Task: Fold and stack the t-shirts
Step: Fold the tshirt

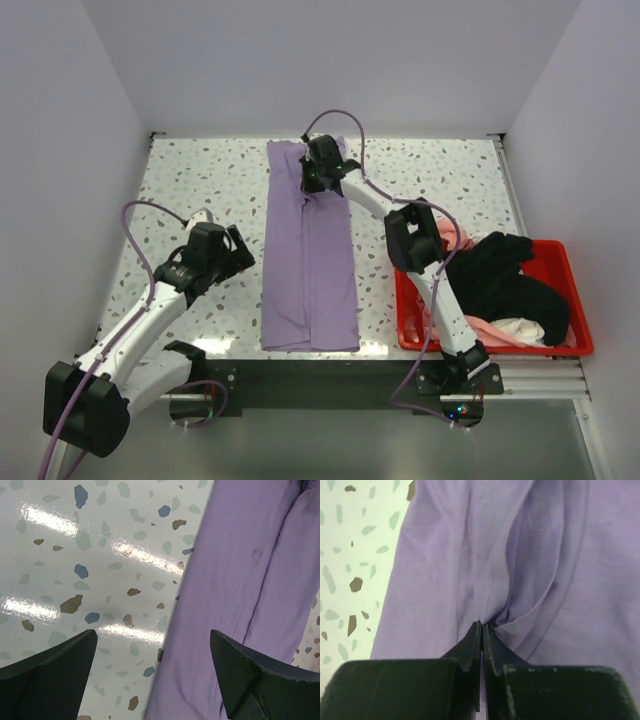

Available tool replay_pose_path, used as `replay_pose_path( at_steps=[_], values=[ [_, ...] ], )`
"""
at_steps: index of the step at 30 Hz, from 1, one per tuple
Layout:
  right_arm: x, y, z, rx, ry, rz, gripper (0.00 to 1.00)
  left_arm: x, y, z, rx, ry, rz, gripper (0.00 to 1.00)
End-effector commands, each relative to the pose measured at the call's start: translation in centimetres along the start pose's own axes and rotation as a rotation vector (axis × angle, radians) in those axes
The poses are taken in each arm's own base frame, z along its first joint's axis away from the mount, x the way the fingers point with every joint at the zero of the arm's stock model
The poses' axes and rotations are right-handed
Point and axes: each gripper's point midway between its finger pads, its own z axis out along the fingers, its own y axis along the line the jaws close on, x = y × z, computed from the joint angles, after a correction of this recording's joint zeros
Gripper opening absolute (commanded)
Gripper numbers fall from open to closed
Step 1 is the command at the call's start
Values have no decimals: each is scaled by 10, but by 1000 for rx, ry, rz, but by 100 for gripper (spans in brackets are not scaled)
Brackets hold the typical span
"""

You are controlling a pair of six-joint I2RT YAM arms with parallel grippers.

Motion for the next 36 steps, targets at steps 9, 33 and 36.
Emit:
replay_pose_path(
  at_steps=[9, 33, 36],
  values=[
    [-35, 53, -35, -56, -94, -120, 3, -1, 4, 2, -12, -13, 19, 100],
    [-25, 120, -40, -292, -87, -229, 34, -1, 4, 1, -16, -8, 17, 100],
    [-17, 128, -36, -327, -78, -243, 39, -2, 4, 0, -17, -11, 18, 100]
  ],
)
